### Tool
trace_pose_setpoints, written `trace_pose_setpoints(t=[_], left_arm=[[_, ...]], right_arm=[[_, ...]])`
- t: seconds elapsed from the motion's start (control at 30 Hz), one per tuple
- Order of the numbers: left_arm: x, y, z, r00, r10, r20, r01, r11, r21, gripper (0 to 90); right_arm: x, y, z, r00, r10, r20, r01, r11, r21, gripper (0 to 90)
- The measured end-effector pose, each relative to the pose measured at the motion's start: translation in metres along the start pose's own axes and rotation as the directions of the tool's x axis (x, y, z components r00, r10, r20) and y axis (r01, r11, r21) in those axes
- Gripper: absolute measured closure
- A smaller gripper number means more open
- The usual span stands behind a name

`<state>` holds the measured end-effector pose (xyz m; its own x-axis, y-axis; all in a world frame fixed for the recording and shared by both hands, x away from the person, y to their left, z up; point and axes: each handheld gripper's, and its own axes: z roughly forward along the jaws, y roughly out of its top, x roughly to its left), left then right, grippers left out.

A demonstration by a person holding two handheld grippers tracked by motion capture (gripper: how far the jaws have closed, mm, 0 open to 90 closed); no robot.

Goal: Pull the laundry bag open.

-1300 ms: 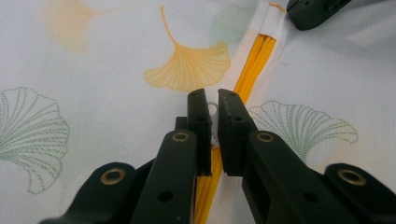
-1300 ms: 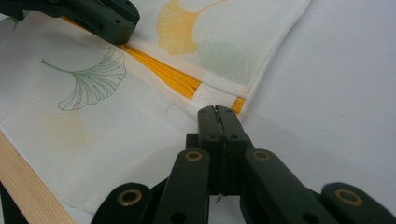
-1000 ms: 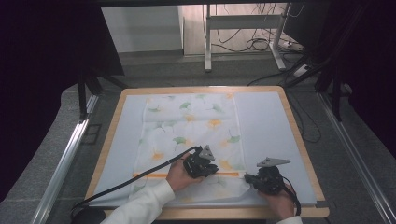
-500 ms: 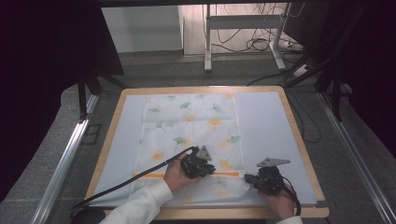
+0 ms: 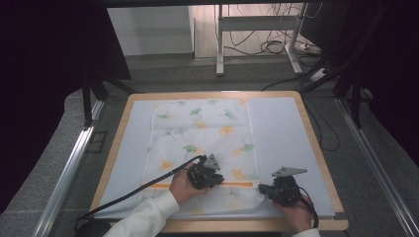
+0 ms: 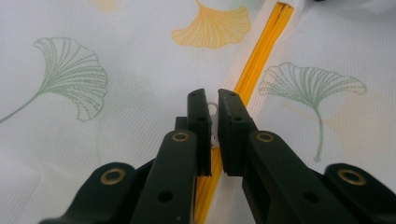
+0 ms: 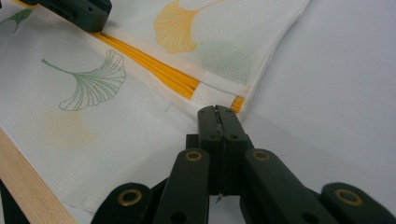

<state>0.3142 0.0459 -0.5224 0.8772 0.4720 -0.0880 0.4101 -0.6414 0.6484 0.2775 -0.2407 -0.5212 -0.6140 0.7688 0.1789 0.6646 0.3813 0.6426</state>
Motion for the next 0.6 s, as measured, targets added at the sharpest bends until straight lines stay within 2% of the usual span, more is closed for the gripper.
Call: trace_pose_setpoints(t=[0.6], left_arm=[[0.0032,-0.0098,-0.0085,0.9998,-0.022,-0.004,0.022,0.9998,0.003,85.0]], right_arm=[[0.0001,0.0001,0.0000,1.0000,-0.001,0.000,0.001,1.000,0.000,89.8]])
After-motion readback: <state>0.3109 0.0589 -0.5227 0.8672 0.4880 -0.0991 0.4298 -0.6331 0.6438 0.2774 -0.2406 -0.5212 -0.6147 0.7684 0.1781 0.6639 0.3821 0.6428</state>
